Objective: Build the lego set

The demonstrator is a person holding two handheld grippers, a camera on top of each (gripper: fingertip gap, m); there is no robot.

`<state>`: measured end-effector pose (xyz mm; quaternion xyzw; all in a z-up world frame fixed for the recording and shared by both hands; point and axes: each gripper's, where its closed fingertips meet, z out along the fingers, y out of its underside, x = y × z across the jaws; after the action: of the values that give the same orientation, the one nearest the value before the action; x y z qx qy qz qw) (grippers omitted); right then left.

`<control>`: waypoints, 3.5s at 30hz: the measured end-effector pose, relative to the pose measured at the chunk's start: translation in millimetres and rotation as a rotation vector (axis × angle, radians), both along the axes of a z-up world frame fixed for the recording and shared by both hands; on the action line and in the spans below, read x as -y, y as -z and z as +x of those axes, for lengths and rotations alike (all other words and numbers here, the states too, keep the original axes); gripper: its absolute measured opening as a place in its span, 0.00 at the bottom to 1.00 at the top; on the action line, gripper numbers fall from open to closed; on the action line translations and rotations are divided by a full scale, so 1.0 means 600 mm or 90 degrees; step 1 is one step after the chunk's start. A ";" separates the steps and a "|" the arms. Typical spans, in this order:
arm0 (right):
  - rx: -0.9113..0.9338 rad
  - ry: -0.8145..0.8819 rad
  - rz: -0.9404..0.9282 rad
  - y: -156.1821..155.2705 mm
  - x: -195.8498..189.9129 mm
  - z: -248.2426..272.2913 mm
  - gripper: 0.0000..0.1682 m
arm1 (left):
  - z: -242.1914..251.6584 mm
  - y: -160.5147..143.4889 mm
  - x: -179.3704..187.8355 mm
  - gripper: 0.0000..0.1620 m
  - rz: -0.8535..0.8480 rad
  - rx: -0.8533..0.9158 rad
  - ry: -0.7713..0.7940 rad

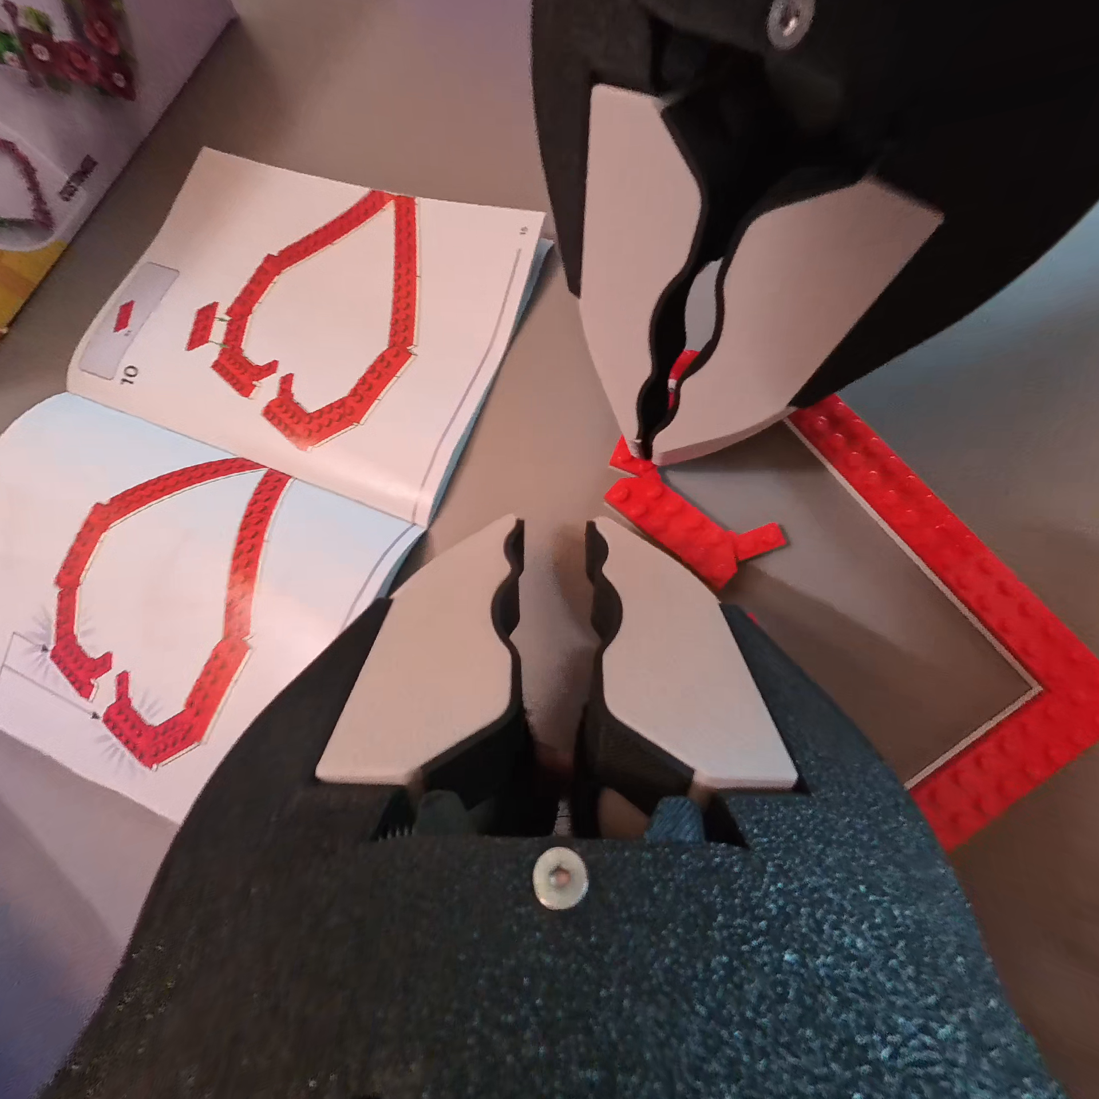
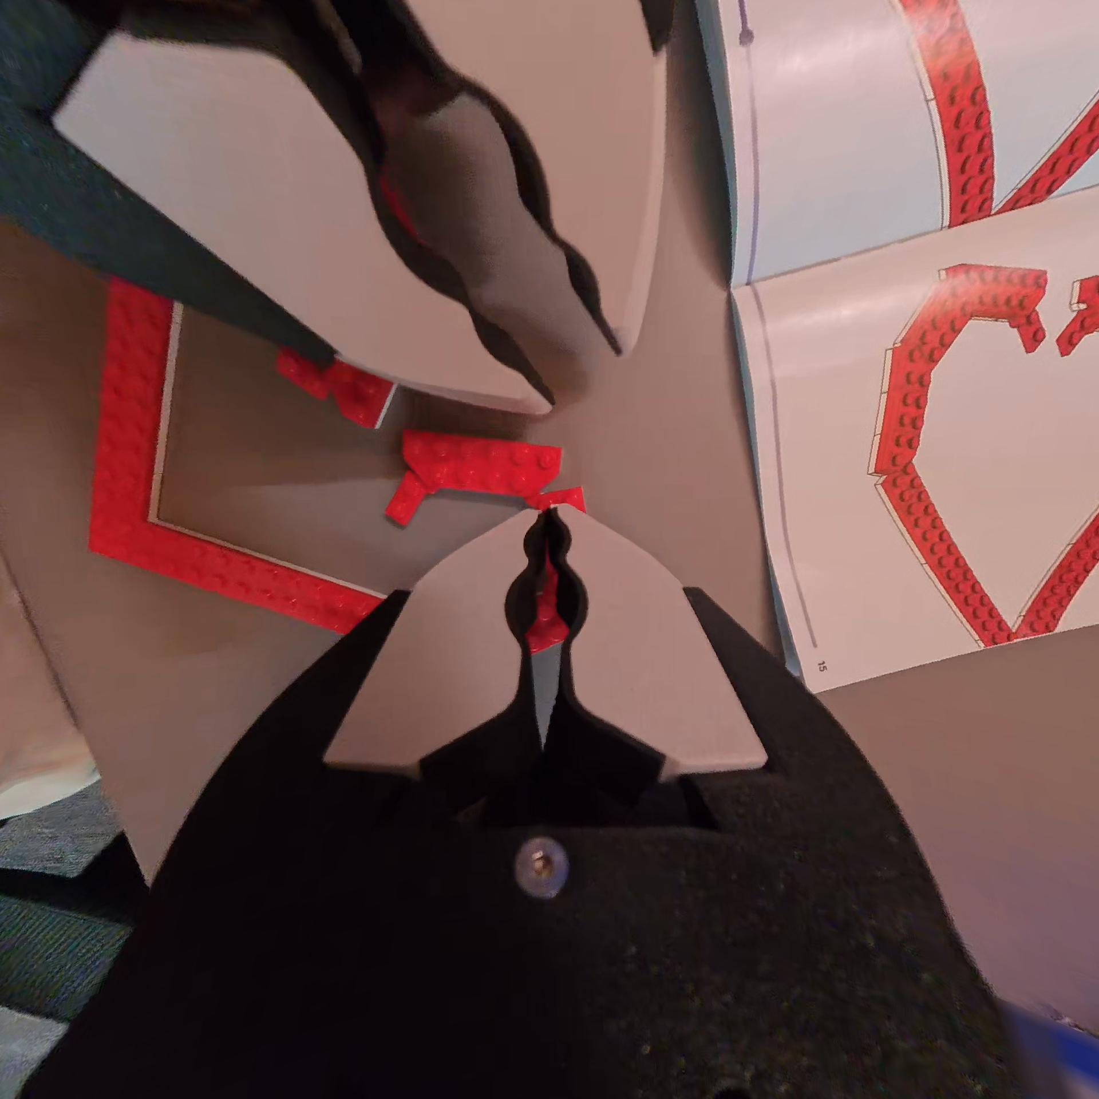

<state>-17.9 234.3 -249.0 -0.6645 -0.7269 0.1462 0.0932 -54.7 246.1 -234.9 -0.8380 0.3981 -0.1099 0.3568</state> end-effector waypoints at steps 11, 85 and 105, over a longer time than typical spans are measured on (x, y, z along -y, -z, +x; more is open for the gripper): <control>-0.218 0.000 -0.006 -0.063 -0.010 -0.006 0.00 | -0.063 -0.081 0.025 0.15 0.142 0.082 -0.044; -0.213 -0.204 0.025 -0.009 0.051 -0.022 0.17 | -0.004 0.020 0.069 0.15 0.032 -0.084 0.310; -0.288 0.298 0.100 -0.004 0.069 -0.076 0.20 | -0.033 0.016 0.042 0.13 -0.025 0.006 0.135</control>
<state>-63.4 192.8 -246.5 -0.7548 -0.5249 0.2083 0.3339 -74.6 220.6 -244.6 -0.7976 0.4806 -0.1587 0.3281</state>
